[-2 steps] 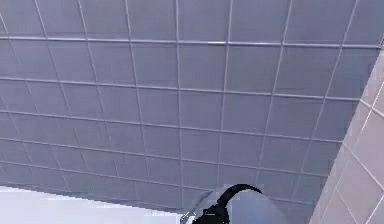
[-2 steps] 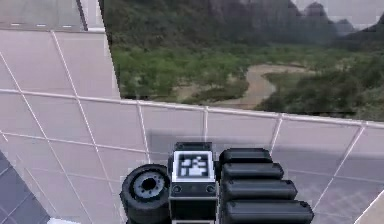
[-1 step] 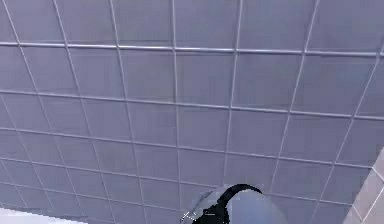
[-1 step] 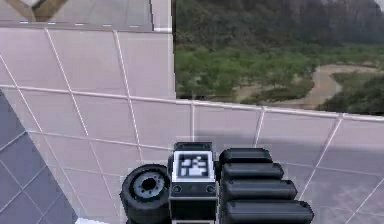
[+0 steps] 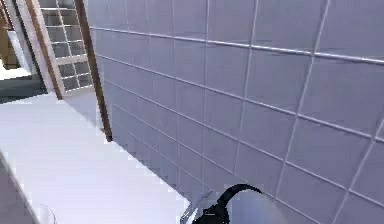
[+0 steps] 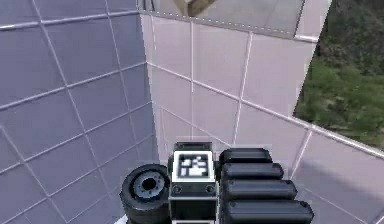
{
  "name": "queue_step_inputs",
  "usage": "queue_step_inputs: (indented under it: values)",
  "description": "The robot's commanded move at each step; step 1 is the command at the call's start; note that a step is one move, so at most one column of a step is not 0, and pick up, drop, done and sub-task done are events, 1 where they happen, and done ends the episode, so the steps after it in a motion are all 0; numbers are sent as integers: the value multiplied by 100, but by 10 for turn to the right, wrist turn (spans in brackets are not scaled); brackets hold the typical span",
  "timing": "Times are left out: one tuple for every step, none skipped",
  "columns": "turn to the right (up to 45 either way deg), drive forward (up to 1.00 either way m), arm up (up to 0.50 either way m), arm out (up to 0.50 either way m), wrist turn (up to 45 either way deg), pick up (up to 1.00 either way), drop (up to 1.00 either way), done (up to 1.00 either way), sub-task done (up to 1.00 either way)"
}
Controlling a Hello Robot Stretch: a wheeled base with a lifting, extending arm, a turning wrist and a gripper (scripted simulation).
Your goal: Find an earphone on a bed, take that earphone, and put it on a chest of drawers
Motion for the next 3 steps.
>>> queue_step_inputs:
  values:
    - [0, 45, 0, 0, 0, 0, 0, 0, 0]
    - [-450, 0, 0, 0, 0, 0, 0, 0, 0]
    - [0, 100, 0, 0, 0, 0, 0, 0, 0]
